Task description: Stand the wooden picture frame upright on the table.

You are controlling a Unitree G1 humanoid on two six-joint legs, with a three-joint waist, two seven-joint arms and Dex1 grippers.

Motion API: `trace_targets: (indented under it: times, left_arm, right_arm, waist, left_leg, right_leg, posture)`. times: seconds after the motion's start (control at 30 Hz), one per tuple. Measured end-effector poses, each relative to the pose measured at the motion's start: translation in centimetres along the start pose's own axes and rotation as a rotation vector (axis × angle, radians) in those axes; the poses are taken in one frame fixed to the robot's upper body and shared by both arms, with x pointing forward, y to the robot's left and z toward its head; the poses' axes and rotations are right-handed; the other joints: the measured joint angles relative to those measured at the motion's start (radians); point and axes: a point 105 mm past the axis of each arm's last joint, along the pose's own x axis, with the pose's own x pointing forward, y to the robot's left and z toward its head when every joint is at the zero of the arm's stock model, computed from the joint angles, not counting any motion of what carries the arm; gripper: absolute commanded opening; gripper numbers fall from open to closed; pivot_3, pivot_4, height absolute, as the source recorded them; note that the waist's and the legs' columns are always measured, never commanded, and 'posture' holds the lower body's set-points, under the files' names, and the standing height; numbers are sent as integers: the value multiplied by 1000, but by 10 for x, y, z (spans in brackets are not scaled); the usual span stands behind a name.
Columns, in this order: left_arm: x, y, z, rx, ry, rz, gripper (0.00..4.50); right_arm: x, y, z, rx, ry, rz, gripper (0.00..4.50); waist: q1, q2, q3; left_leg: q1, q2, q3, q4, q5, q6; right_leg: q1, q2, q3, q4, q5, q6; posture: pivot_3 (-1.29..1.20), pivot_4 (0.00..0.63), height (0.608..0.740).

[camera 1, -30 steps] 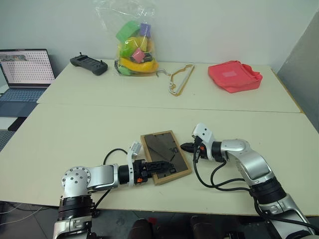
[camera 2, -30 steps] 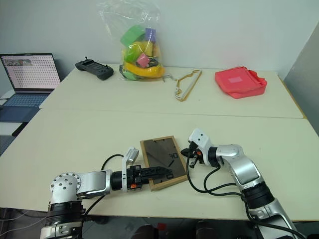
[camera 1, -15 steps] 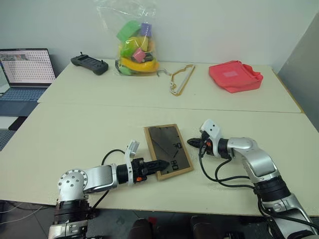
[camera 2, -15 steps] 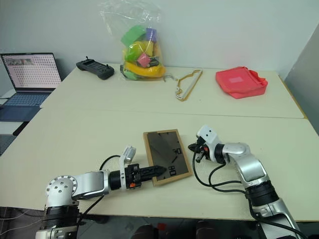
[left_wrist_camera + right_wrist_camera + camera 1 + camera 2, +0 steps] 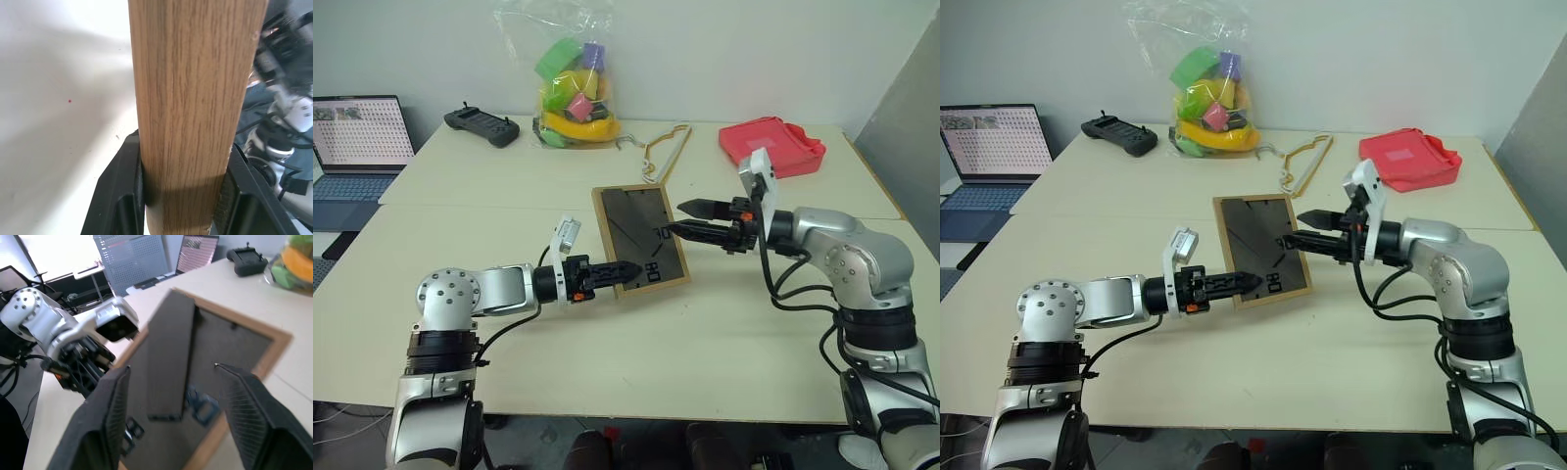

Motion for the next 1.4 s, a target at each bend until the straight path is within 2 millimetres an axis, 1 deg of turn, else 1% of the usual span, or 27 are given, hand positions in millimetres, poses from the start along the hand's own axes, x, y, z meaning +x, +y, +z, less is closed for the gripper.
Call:
trace_targets:
  times: [0.03,0.1,0.13,0.17,0.27,0.37,0.47,0.6,0.7,0.83,0.9,0.97,1.0,1.07,1.17,1.23,1.33,1.4]
  left_arm:
    - [1,0,1,10,3,-2,1285]
    - [2,-1,2,24,9,-9,1285]
    - [3,-1,2,29,14,-12,1285]
    - [3,-2,2,32,16,-16,1285]
    - [5,-1,3,41,24,-17,1285]
    - [6,0,2,44,32,-9,1285]
    - [7,-1,0,43,43,-22,1285]
    - [7,-2,-3,43,56,-31,1285]
    - [6,-1,-5,35,60,-30,1285]
    - [6,0,-6,36,61,-32,1285]
    - [5,2,-6,39,62,-18,1285]
    - [5,2,-6,40,63,-19,1285]
    - [5,2,-6,40,63,-22,1285]
    - [5,1,-6,41,63,-26,1285]
    - [5,2,-6,44,65,-27,1285]
    - [5,4,-6,46,66,-16,1285]
    - [4,5,-6,49,68,-12,1285]
    - [4,5,-6,51,68,-10,1285]
  right_arm:
    - [5,2,0,1,1,15,3834]
    - [13,3,-4,4,6,29,4339]
    - [18,4,-7,3,14,34,4463]
    - [21,4,-9,-1,18,31,4463]
    - [38,3,-16,-23,38,19,4463]
    - [49,5,-16,-49,36,15,4463]
    - [50,7,-13,-58,34,23,4463]
    - [44,19,-10,-51,27,75,4463]
    - [38,10,-12,-48,35,13,4463]
    - [32,-10,-20,-47,66,-95,4463]
    - [31,-15,-22,-45,70,-115,4463]
    - [32,-14,-22,-47,71,-111,4463]
    - [32,-13,-22,-46,69,-103,4463]
    - [33,-3,-22,-35,61,-51,4463]
    - [33,24,-21,-24,61,88,4463]
    - [31,36,-21,-25,73,147,4463]
    - [26,44,-21,-18,88,188,4463]
    - [24,44,-24,-1,101,190,4463]
  waist:
    - [0,0,0]
    - [0,0,0]
    - [0,0,0]
    - [0,0,0]
    - [-2,0,0]
    - [-4,0,0]
    - [-1,0,0]
    - [1,1,1]
    - [1,1,1]
    - [-1,1,1]
    - [-1,1,1]
    - [-1,1,1]
    - [-1,1,1]
    - [-1,1,1]
    - [-1,1,1]
    - [-1,1,1]
    - [0,1,1]
    - [-1,1,1]
  left_leg:
    - [0,0,0,0,0,0]
    - [0,0,0,0,0,0]
    - [0,0,0,0,0,0]
    - [-1,0,0,0,0,0]
    - [0,0,0,0,0,0]
    - [-1,0,0,0,0,0]
    - [-1,0,-1,0,0,0]
    - [-1,0,-1,0,0,0]
    - [-1,0,-1,0,0,0]
    - [-1,0,-1,0,0,0]
    - [-1,0,-1,-1,0,0]
    - [-1,0,-1,-1,0,0]
    - [-2,0,-1,-1,0,0]
    - [-2,0,-1,-2,0,0]
    - [-2,1,-1,-2,0,0]
    - [-2,0,-2,-2,0,0]
    - [-2,0,-2,-2,0,0]
    - [-2,0,-2,-2,0,0]
  right_leg:
    - [0,0,0,0,0,0]
    - [0,0,0,0,0,0]
    - [0,0,0,0,0,0]
    - [0,0,0,0,0,0]
    - [-1,0,0,0,0,0]
    - [-1,0,0,0,0,0]
    - [-1,0,-1,0,0,0]
    - [-1,0,-1,0,0,0]
    - [-1,0,-1,0,0,0]
    - [-1,0,-1,0,0,0]
    - [-1,0,-1,-1,0,0]
    - [-1,0,-1,-1,0,0]
    - [-1,0,-1,-2,0,0]
    - [-1,0,-1,-2,0,0]
    - [-1,0,-1,-3,0,0]
    - [-1,0,-2,-3,0,0]
    - [0,0,-2,-3,0,0]
    - [0,0,-2,-3,0,0]
  posture:
    - [0,150,740]
    - [0,150,740]
    - [0,150,740]
    - [0,150,740]
    - [0,150,740]
    - [0,150,740]
    - [0,150,740]
    - [0,150,740]
    - [0,150,740]
    - [0,150,740]
    - [0,150,740]
    - [0,150,740]
    - [0,150,740]
    - [0,150,740]
    - [0,150,740]
    - [0,150,740]
    - [0,150,740]
    - [0,150,740]
